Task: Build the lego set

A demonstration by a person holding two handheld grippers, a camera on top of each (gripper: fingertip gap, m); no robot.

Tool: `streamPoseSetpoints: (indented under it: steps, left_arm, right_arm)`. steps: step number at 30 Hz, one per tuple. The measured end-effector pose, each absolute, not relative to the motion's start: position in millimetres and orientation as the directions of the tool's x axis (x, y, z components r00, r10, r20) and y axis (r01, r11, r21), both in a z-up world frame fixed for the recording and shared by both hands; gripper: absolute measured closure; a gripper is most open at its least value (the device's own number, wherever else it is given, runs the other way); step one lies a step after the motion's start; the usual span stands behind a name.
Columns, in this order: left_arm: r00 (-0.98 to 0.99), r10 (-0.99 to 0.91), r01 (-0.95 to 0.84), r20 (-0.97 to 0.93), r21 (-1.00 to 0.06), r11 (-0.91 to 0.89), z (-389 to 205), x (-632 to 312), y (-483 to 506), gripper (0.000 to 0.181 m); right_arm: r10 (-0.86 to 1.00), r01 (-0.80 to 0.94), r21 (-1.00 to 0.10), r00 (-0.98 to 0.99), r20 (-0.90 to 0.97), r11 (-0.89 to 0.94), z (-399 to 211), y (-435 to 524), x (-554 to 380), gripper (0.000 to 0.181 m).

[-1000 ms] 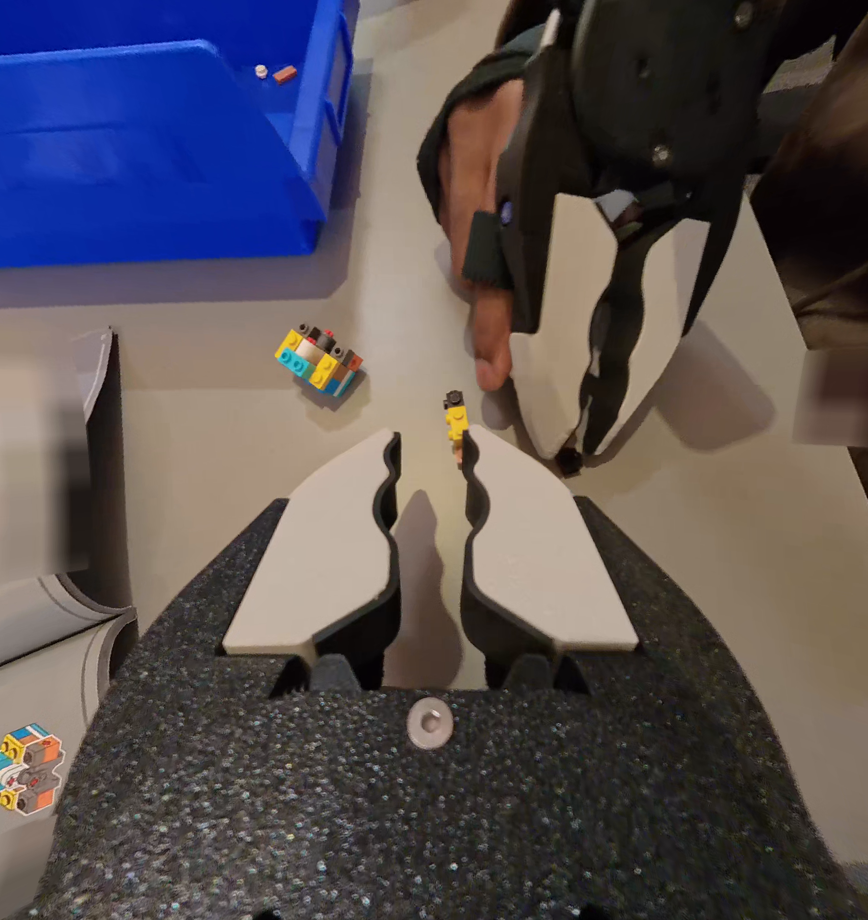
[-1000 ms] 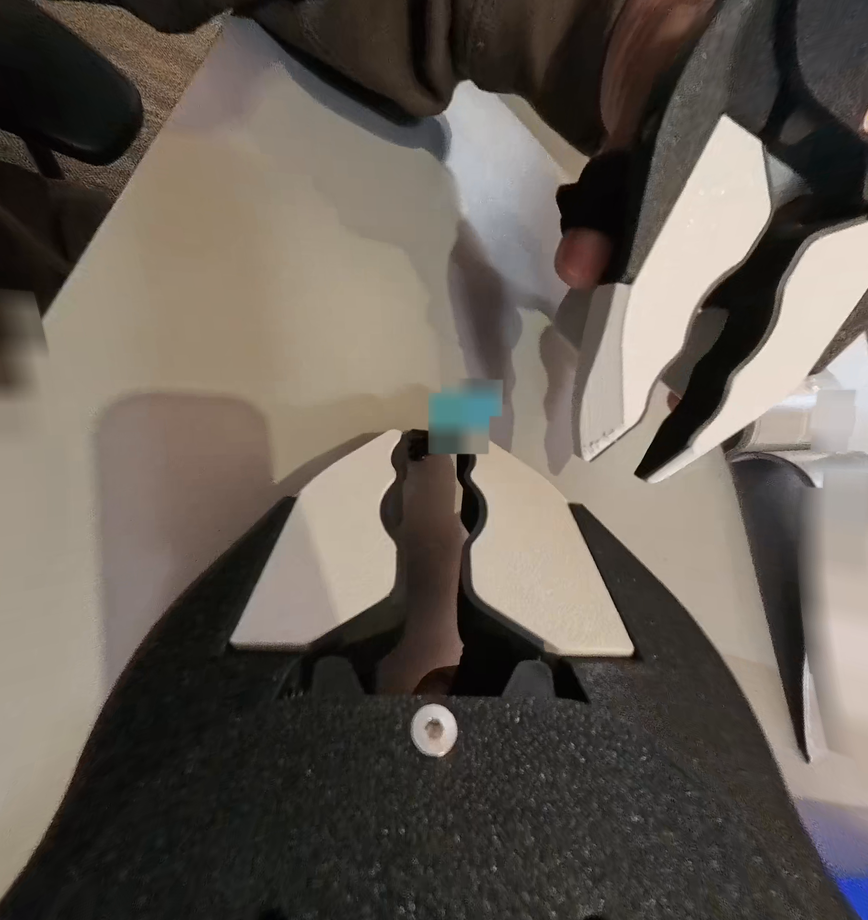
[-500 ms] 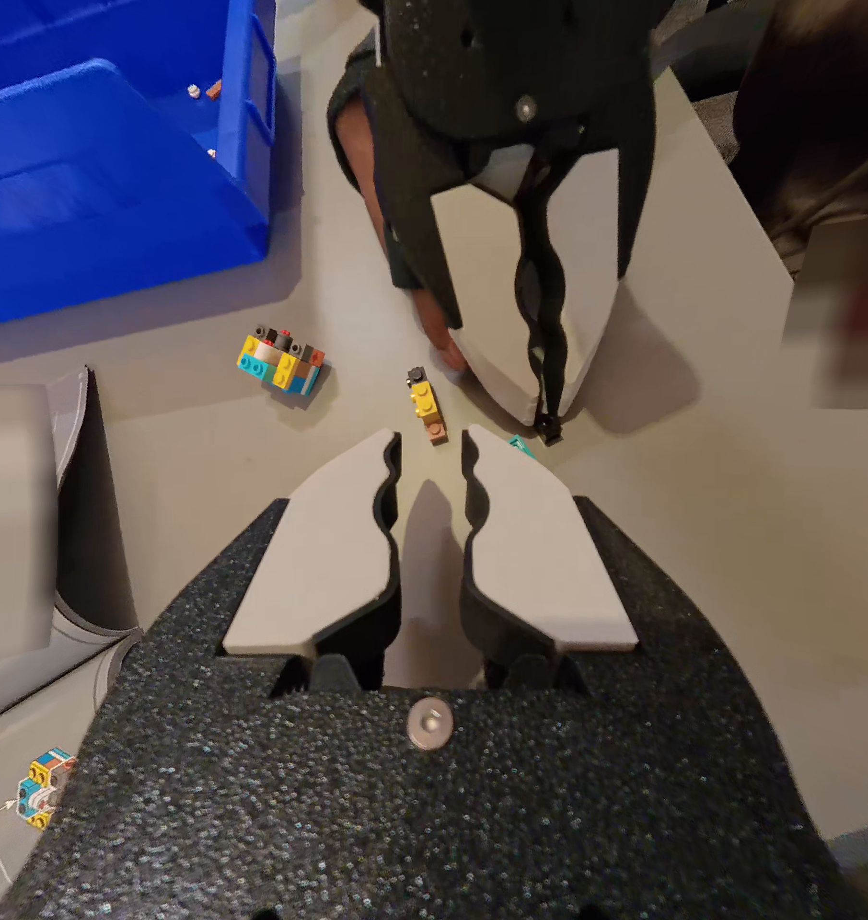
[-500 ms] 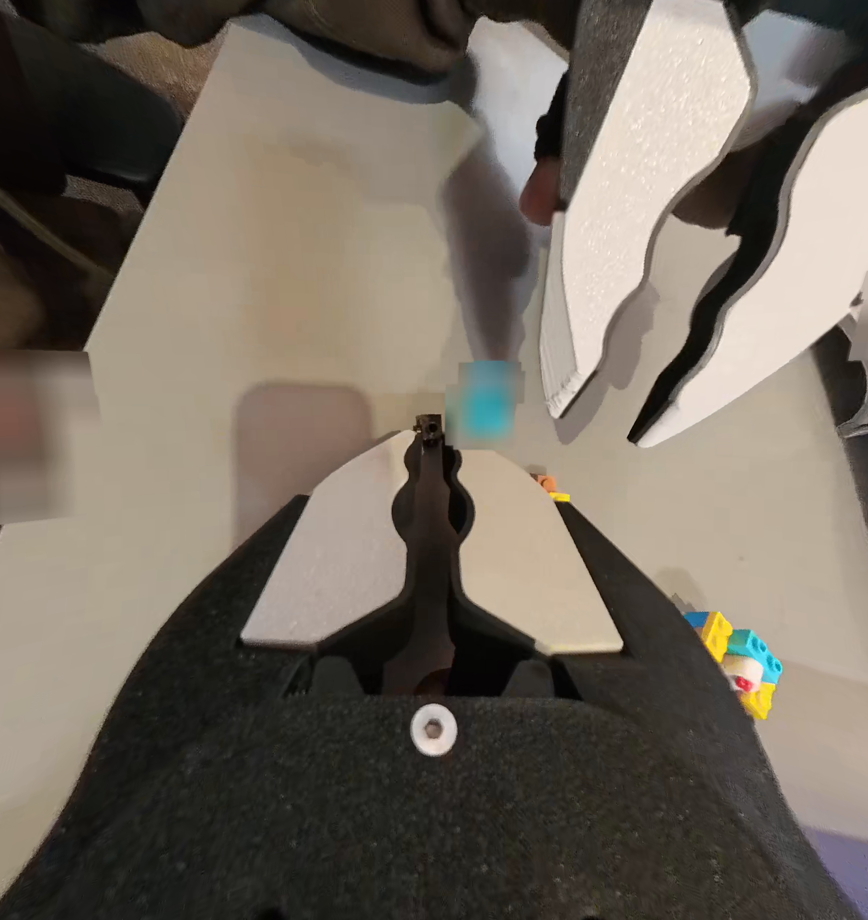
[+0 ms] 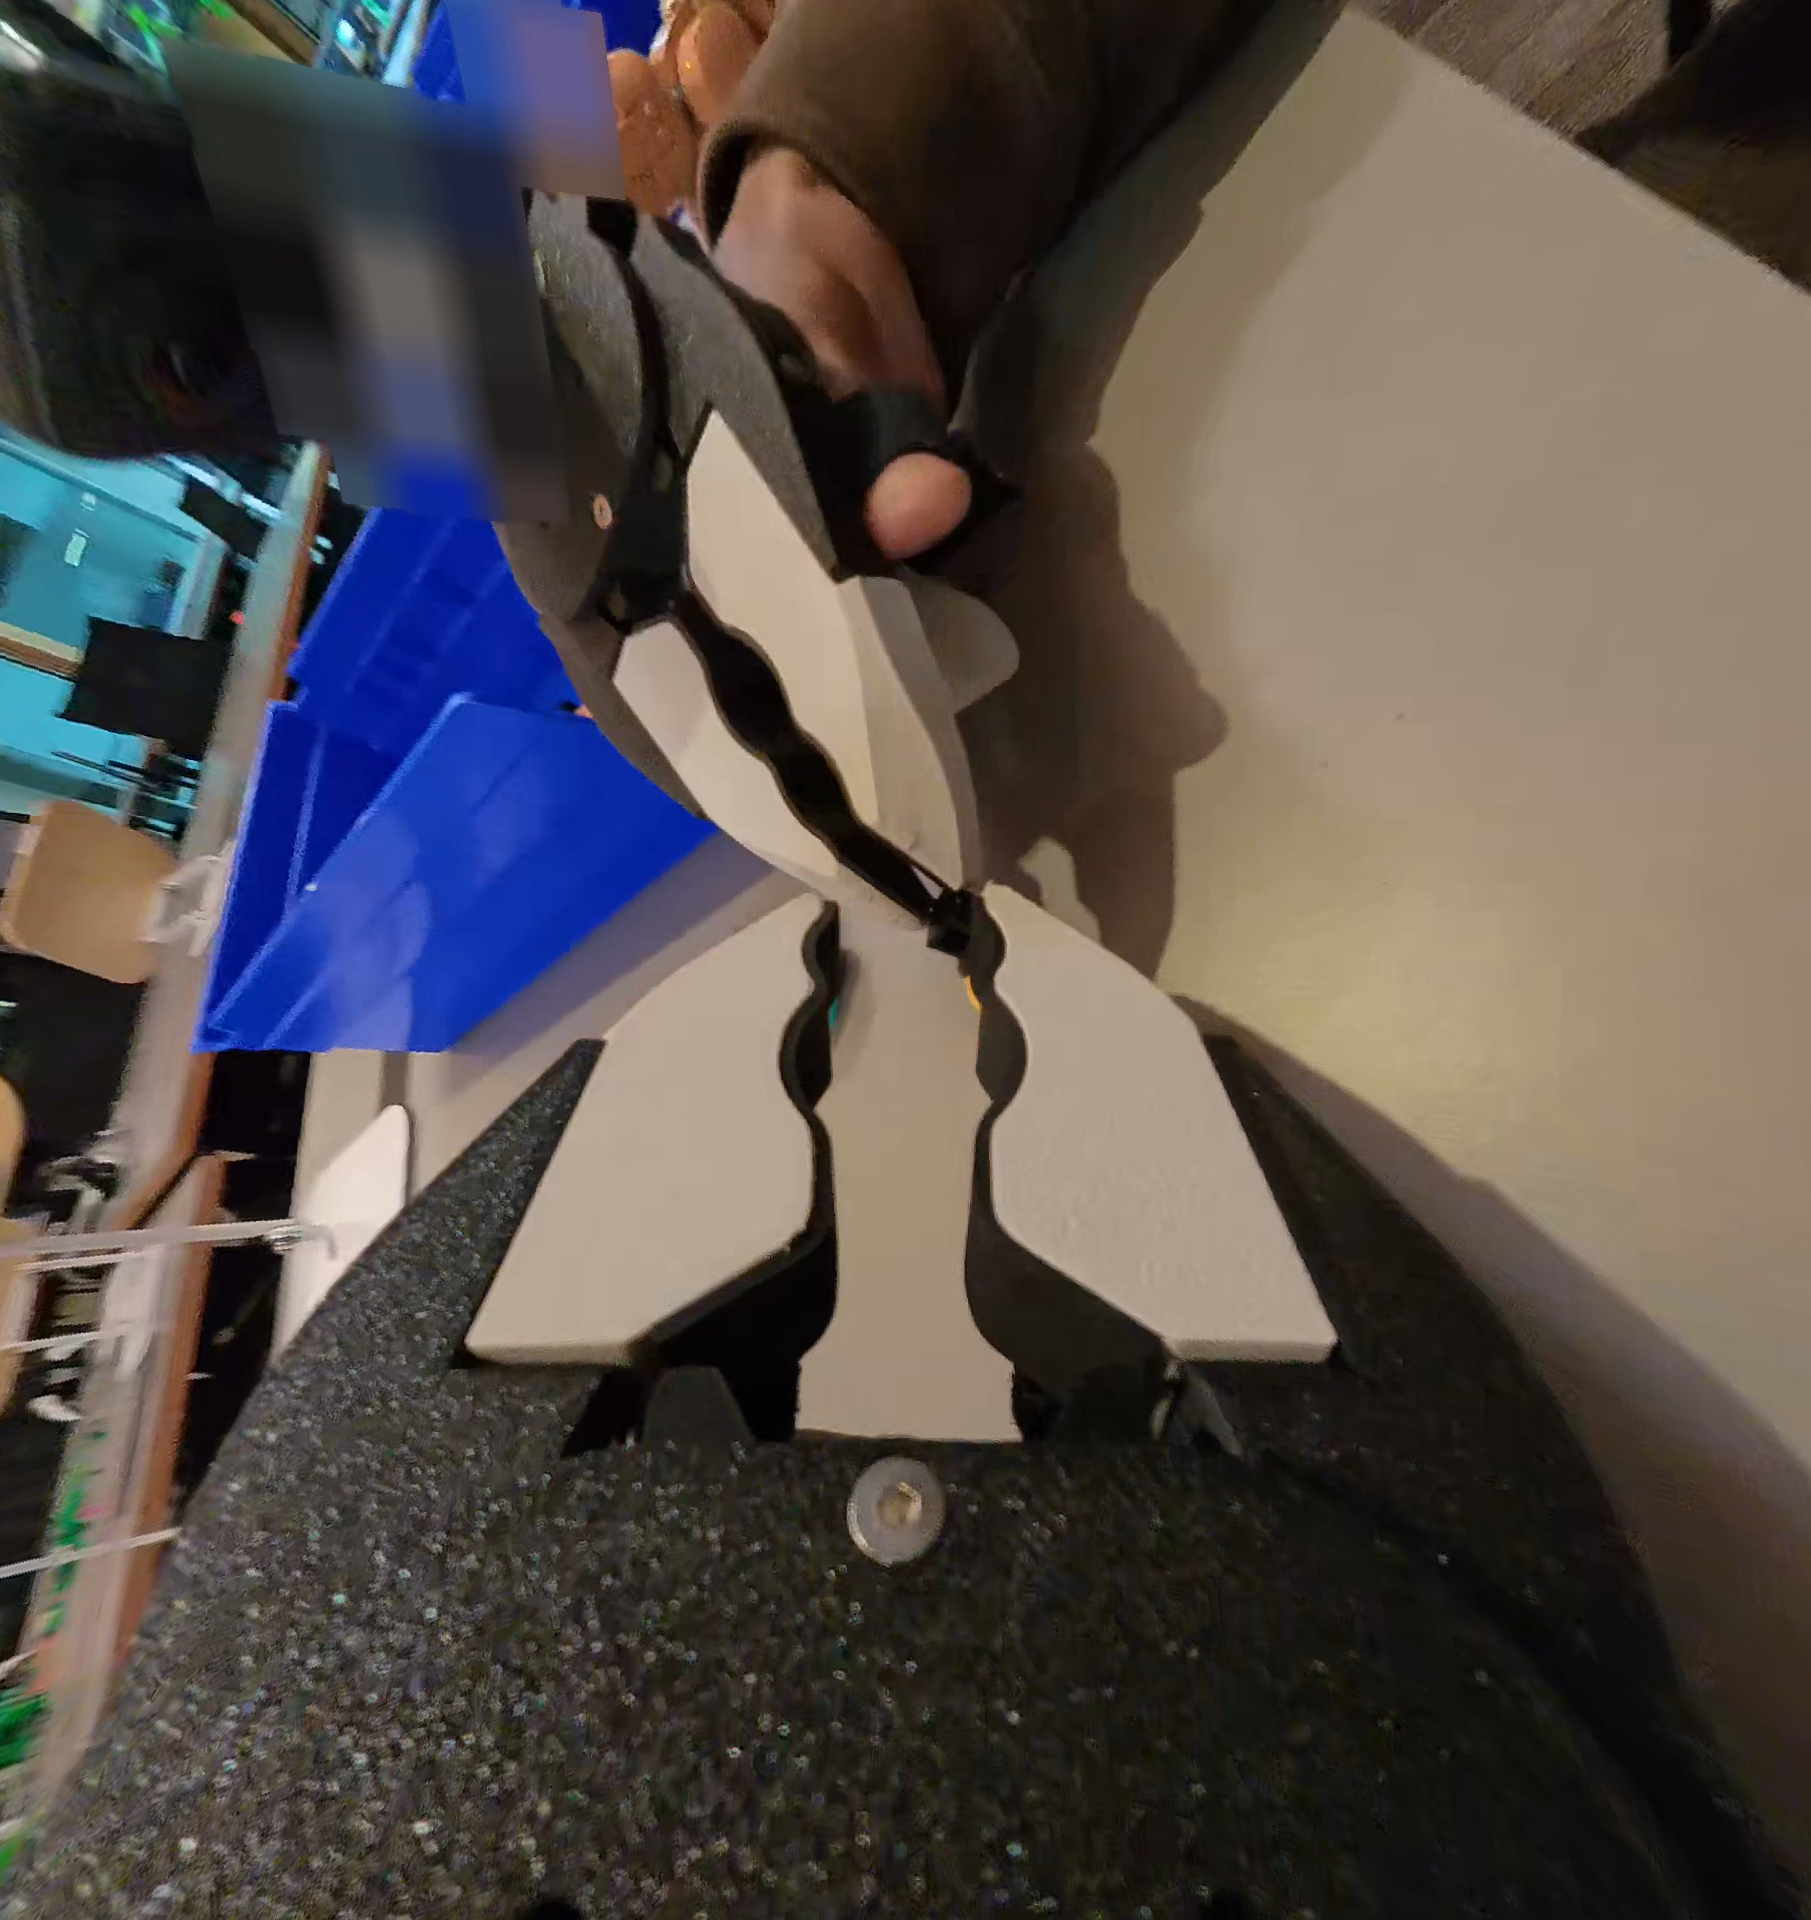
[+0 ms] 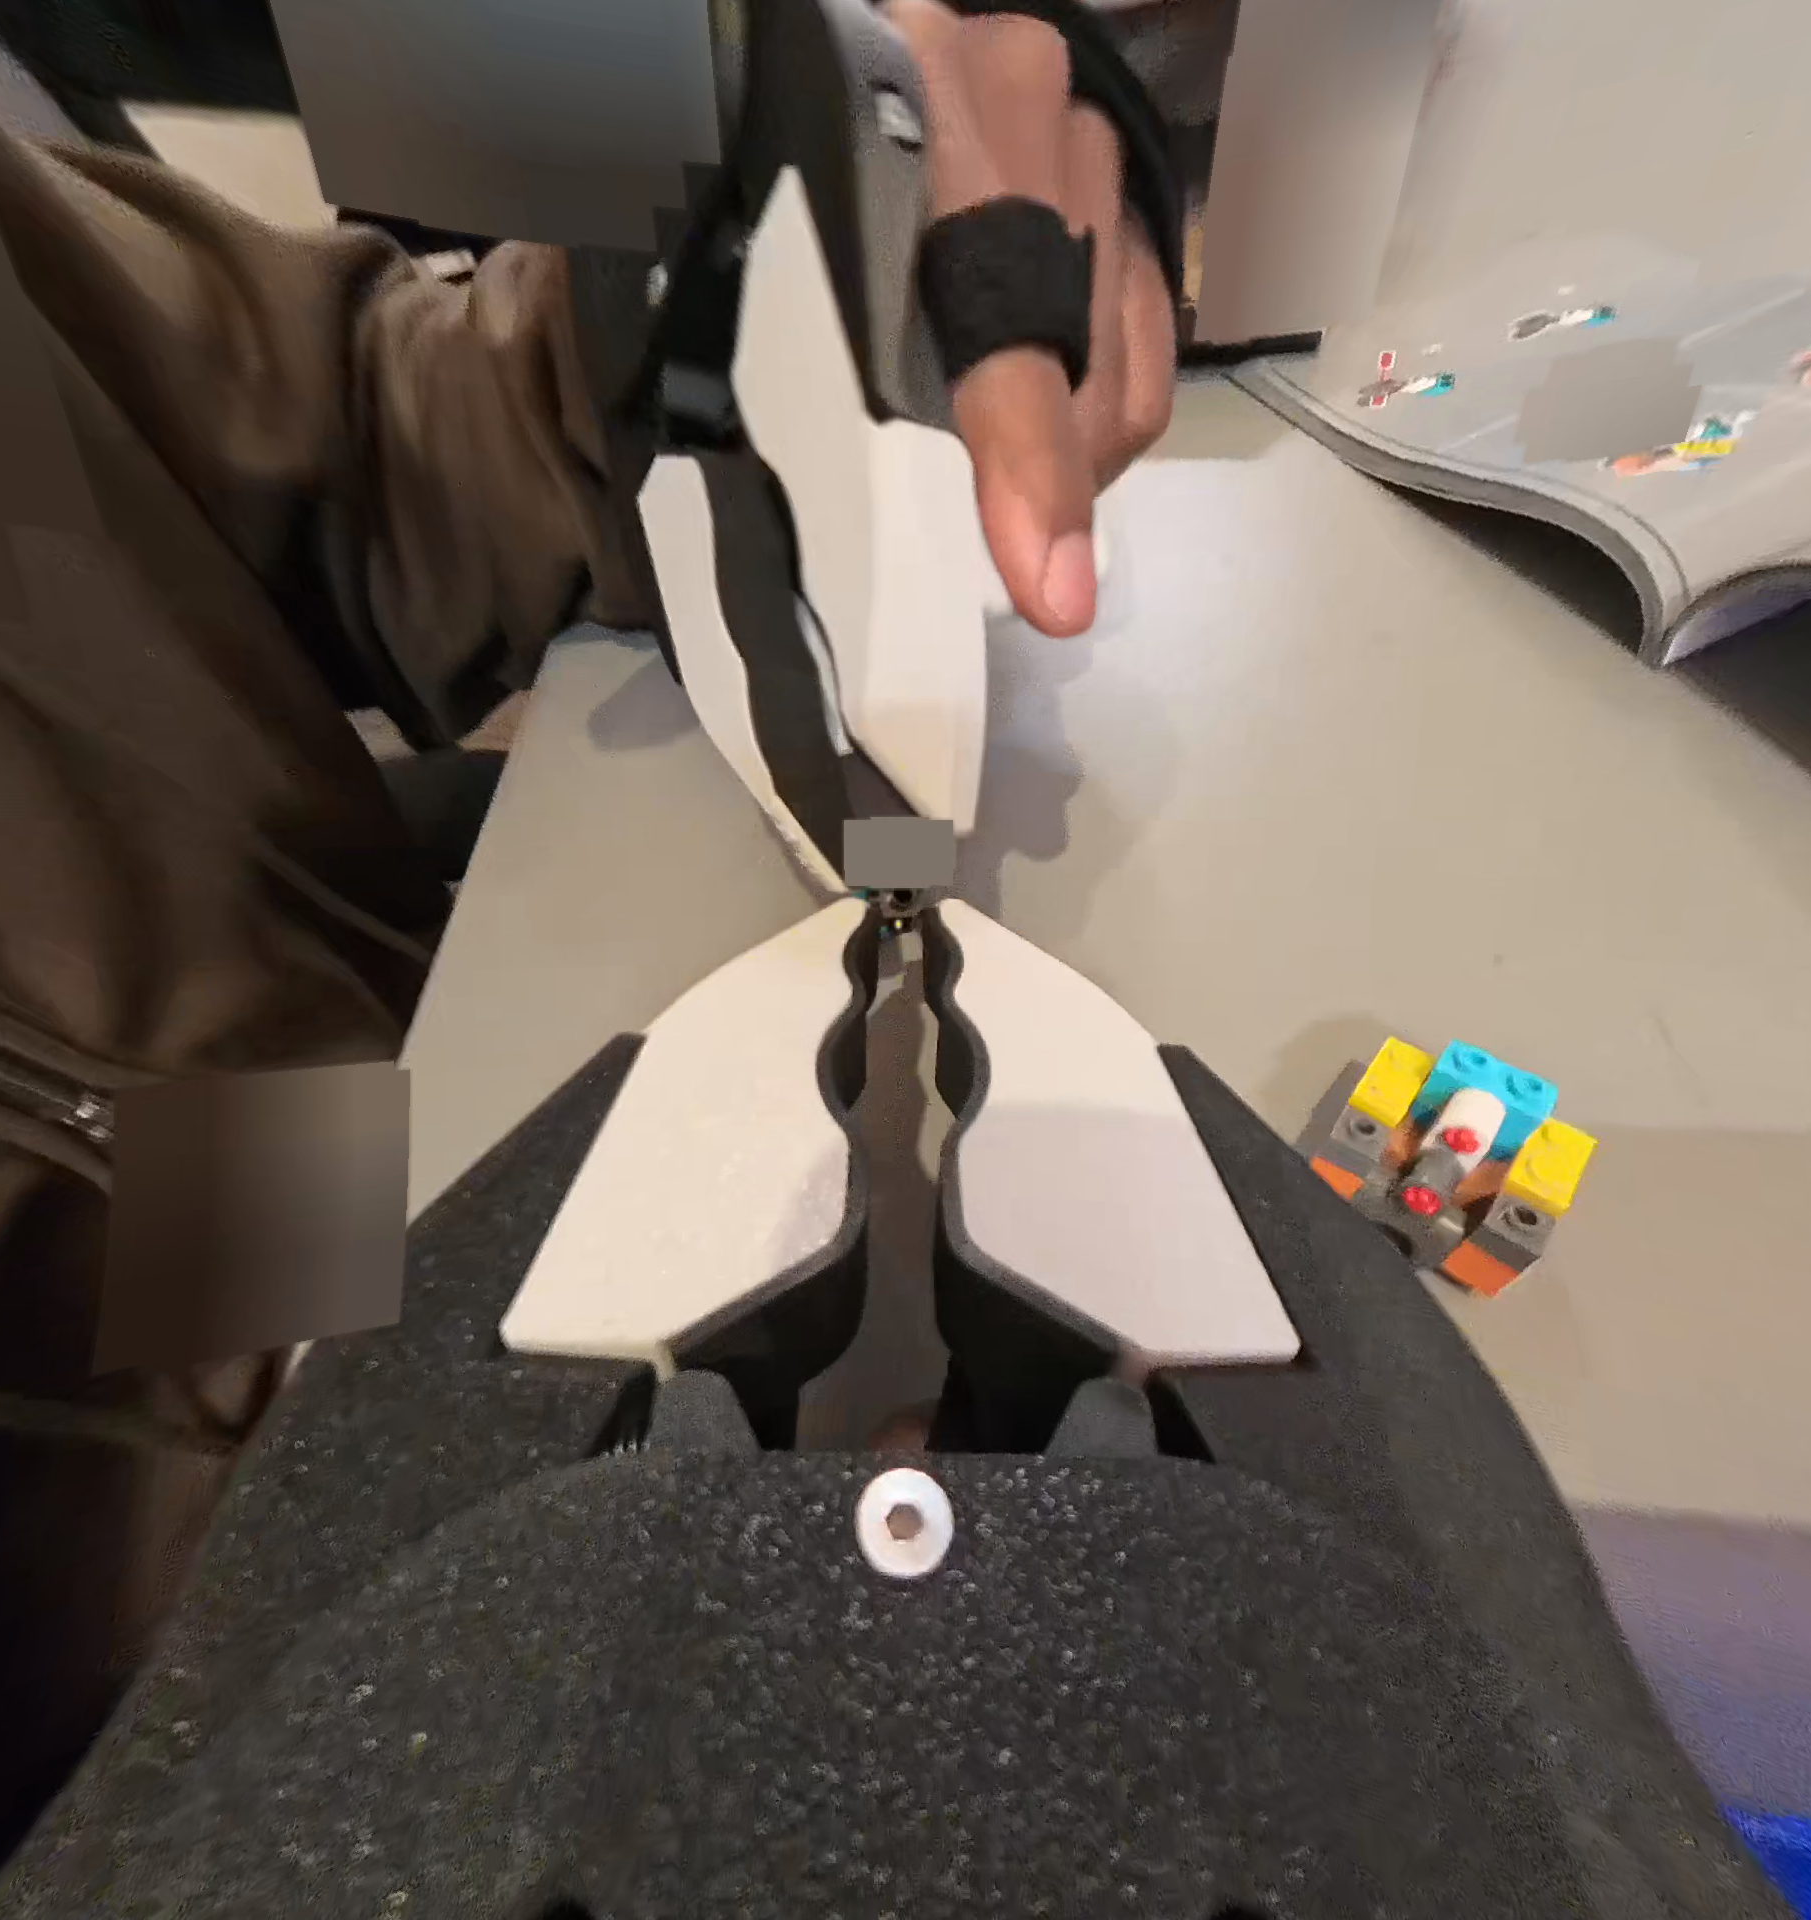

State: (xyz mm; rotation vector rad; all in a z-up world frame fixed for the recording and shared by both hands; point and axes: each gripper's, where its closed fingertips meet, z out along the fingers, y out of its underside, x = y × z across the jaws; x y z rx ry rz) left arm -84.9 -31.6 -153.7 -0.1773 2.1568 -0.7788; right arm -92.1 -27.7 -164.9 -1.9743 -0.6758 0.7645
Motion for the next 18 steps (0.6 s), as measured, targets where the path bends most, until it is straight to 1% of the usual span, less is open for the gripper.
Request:
streamPoseSetpoints:
  steps: [6, 11, 13, 16, 18]
  left_arm:
    - [-0.603, -0.328, 0.208, -0.727, -0.540, 0.815, -147, -85, -38, 0.156]
    - [-0.561, -0.270, 0.197, -0.782, -0.442, 0.875, -158, -76, -34, 0.158]
    - [-0.536, -0.269, 0.201, -0.800, -0.431, 0.880, -156, -74, -33, 0.169]
    - [-0.537, -0.302, 0.193, -0.787, -0.463, 0.865, -152, -73, -32, 0.170]
    - [-0.541, -0.365, 0.164, -0.758, -0.521, 0.838, -149, -69, -30, 0.170]
  right_arm:
    - [0.675, 0.033, -0.860, 0.636, -0.374, -0.508, -158, -26, -85, 0.173]
    - [0.676, -0.024, -0.855, 0.601, -0.427, -0.519, -151, -27, -85, 0.173]
    - [0.676, -0.018, -0.850, 0.598, -0.430, -0.526, -152, -28, -86, 0.173]
    - [0.671, -0.046, -0.852, 0.594, -0.443, -0.522, -149, -27, -85, 0.173]
    - [0.665, -0.066, -0.855, 0.599, -0.446, -0.514, -146, -25, -82, 0.173]
